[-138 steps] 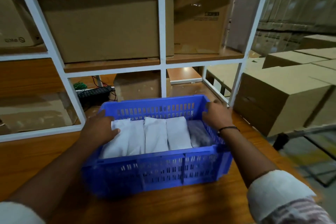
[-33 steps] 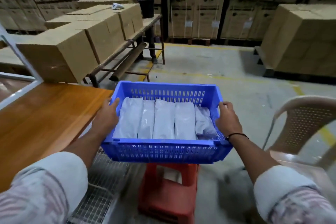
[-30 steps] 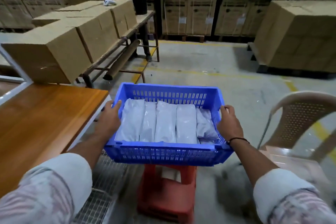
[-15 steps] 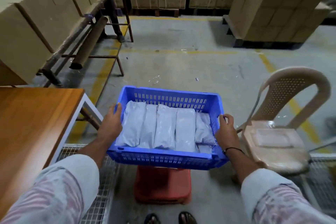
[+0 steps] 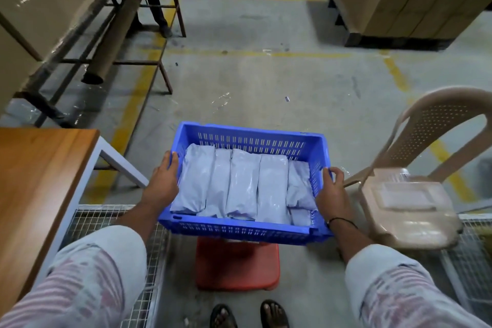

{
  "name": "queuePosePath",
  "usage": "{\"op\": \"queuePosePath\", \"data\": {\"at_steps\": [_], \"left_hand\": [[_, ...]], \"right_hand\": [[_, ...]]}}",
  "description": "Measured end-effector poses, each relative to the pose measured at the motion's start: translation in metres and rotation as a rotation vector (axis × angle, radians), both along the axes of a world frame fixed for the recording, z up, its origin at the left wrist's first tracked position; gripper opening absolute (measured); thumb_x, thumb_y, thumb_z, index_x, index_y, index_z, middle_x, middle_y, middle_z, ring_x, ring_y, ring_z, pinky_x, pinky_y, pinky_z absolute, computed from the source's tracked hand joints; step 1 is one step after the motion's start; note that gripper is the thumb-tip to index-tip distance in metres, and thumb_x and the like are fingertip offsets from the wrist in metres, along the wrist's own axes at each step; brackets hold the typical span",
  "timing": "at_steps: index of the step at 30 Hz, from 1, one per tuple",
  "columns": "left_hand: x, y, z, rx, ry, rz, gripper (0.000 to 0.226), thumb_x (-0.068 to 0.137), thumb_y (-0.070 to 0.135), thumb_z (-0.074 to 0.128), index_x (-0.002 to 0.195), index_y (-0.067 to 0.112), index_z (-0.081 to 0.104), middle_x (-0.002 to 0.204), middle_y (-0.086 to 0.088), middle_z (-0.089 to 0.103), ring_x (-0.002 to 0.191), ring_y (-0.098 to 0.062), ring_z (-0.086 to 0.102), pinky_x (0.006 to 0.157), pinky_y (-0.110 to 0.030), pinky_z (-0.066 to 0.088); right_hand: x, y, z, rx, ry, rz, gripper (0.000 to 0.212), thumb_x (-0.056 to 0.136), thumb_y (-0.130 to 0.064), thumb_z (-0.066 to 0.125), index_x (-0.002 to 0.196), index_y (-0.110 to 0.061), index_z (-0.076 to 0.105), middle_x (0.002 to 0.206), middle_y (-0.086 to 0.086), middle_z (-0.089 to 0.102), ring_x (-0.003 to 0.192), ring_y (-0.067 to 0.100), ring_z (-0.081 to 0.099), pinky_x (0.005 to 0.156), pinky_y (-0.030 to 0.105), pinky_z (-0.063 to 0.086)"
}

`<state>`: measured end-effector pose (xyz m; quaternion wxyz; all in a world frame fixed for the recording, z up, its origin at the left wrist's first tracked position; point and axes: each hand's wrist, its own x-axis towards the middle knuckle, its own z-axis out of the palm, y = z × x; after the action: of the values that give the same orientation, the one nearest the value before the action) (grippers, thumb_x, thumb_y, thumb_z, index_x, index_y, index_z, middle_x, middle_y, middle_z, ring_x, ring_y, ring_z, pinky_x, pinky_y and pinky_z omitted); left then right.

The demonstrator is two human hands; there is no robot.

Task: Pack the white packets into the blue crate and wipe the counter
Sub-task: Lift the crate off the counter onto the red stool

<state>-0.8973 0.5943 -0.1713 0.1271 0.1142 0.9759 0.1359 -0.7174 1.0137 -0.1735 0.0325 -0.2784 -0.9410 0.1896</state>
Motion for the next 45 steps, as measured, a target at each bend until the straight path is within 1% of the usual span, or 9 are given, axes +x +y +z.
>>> {"op": "queuePosePath", "data": {"at_steps": [4,8,12,15,18,22,27,35,45], "left_hand": [[-0.008,-0.002,-0.015,-0.023,-0.047,-0.001,0.084,0.089,-0.005,0.051,0.161,0.012,0.01,0.169,-0.005,-0.002,0.14,-0.043,0.036,0.113,-0.05,0.036],[-0.01,-0.007,-0.032,-0.01,-0.072,0.005,0.092,0.086,-0.007,0.055,0.161,0.017,0.008,0.168,0.002,-0.008,0.137,-0.044,0.038,0.108,-0.056,0.04],[-0.017,-0.002,-0.038,0.0,-0.058,0.024,0.093,0.086,-0.006,0.056,0.16,0.019,0.005,0.167,0.004,-0.01,0.128,-0.045,0.045,0.101,-0.056,0.046],[-0.03,0.004,-0.041,0.017,-0.024,0.034,0.092,0.085,-0.008,0.053,0.16,0.017,0.008,0.168,0.002,-0.007,0.119,-0.045,0.05,0.096,-0.049,0.045],[-0.043,0.01,-0.042,0.002,-0.018,0.049,0.094,0.085,-0.008,0.054,0.161,0.018,0.005,0.168,0.004,-0.009,0.121,-0.041,0.049,0.097,-0.045,0.043],[-0.045,0.017,-0.042,-0.017,-0.019,0.087,0.095,0.087,-0.007,0.055,0.161,0.021,0.001,0.168,0.005,-0.01,0.122,-0.04,0.045,0.097,-0.045,0.045],[-0.042,0.019,-0.043,-0.018,0.004,0.081,0.094,0.088,-0.007,0.051,0.161,0.021,-0.001,0.167,0.007,-0.011,0.12,-0.04,0.042,0.091,-0.045,0.046],[-0.028,0.018,-0.036,-0.019,-0.003,0.111,0.094,0.089,-0.005,0.051,0.161,0.023,-0.002,0.167,0.009,-0.012,0.118,-0.039,0.041,0.084,-0.045,0.048],[-0.01,0.01,-0.034,-0.019,-0.016,0.104,0.094,0.091,-0.004,0.055,0.161,0.018,-0.003,0.167,0.003,-0.013,0.118,-0.039,0.041,0.098,-0.045,0.043]], "right_hand": [[-0.006,-0.003,-0.017,0.009,-0.028,0.006,0.06,0.077,0.009,0.057,0.135,-0.004,0.05,0.142,0.014,0.033,0.081,0.04,0.063,0.065,0.037,0.051],[-0.009,-0.005,-0.038,0.103,-0.073,0.04,0.064,0.08,0.006,0.055,0.141,-0.005,0.043,0.144,0.017,0.034,0.103,0.035,0.057,0.073,0.04,0.058],[-0.024,-0.003,-0.037,0.069,-0.02,0.015,0.067,0.076,0.01,0.057,0.141,-0.004,0.045,0.143,0.014,0.029,0.094,0.038,0.062,0.069,0.042,0.058],[-0.036,0.001,-0.039,0.052,0.012,0.019,0.069,0.075,0.012,0.055,0.14,-0.005,0.043,0.142,0.014,0.028,0.082,0.041,0.063,0.068,0.045,0.057],[-0.048,0.002,-0.039,0.068,0.02,0.027,0.069,0.073,0.013,0.054,0.139,-0.005,0.043,0.142,0.015,0.029,0.075,0.042,0.062,0.062,0.045,0.055],[-0.056,0.0,-0.033,0.1,-0.006,0.021,0.067,0.073,0.012,0.053,0.137,-0.005,0.042,0.143,0.014,0.03,0.067,0.04,0.059,0.055,0.037,0.042],[-0.056,0.004,-0.037,0.12,-0.025,0.06,0.072,0.072,0.012,0.053,0.14,-0.004,0.038,0.147,0.014,0.028,0.073,0.043,0.062,0.062,0.043,0.052],[-0.052,0.001,-0.03,0.111,-0.05,0.074,0.074,0.073,0.013,0.054,0.142,-0.005,0.034,0.15,0.013,0.024,0.077,0.041,0.06,0.064,0.041,0.051],[-0.032,-0.007,-0.036,0.139,-0.076,0.072,0.074,0.074,0.01,0.053,0.143,-0.006,0.033,0.15,0.013,0.024,0.08,0.04,0.059,0.064,0.04,0.054]]}}
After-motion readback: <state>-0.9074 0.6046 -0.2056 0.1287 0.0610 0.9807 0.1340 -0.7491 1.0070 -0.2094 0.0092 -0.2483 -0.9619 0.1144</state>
